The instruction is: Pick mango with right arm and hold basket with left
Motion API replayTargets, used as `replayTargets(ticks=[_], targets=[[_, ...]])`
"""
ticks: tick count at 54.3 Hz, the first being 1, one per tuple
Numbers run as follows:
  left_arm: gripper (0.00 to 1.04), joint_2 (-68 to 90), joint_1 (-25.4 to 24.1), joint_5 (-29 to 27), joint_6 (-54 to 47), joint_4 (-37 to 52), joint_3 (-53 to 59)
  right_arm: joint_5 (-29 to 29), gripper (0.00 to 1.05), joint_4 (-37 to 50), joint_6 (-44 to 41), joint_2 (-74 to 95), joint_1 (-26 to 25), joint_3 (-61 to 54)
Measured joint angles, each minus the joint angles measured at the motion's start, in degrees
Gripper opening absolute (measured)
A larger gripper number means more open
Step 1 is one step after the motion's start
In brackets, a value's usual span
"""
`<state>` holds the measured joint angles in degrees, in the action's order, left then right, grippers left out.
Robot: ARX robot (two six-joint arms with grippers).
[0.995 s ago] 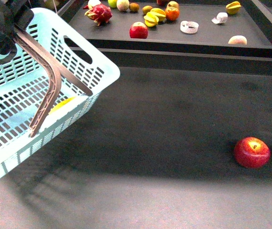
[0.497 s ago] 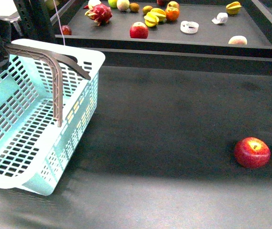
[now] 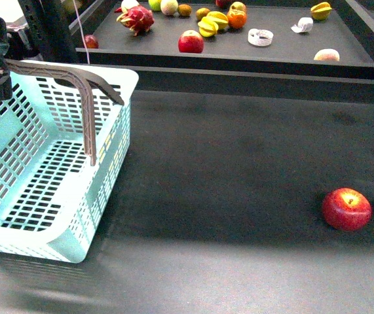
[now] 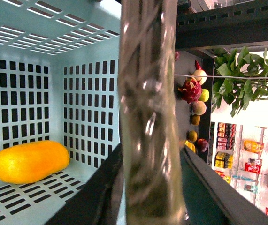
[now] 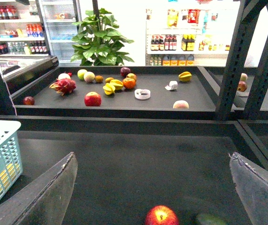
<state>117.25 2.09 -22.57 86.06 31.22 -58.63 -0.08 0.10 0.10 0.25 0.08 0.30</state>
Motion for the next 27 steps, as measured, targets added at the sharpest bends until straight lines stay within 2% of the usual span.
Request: replayTargets(ticks=[9, 18, 22, 27], targets=[[0.69, -4.35, 0.02, -0.37, -1.7, 0.76, 3.32, -0.02, 0.97, 0.0, 0.0, 0.0, 0.0, 0.0], [0.99, -13.92, -0.33, 0.07, -8.07, 2.27, 10.08, -0.02, 0.97, 0.0, 0.0, 0.0, 0.0, 0.0], [0.98, -19.71, -1.51, 1.53, -11.54, 3.52, 15.37, -0.02, 0.97, 0.0, 0.0, 0.0, 0.0, 0.0], [0.99, -29.75, -5.81, 3.96, -17.31, 5.7, 24.3, 0.0, 0.97, 0.0, 0.0, 0.0, 0.0, 0.0]])
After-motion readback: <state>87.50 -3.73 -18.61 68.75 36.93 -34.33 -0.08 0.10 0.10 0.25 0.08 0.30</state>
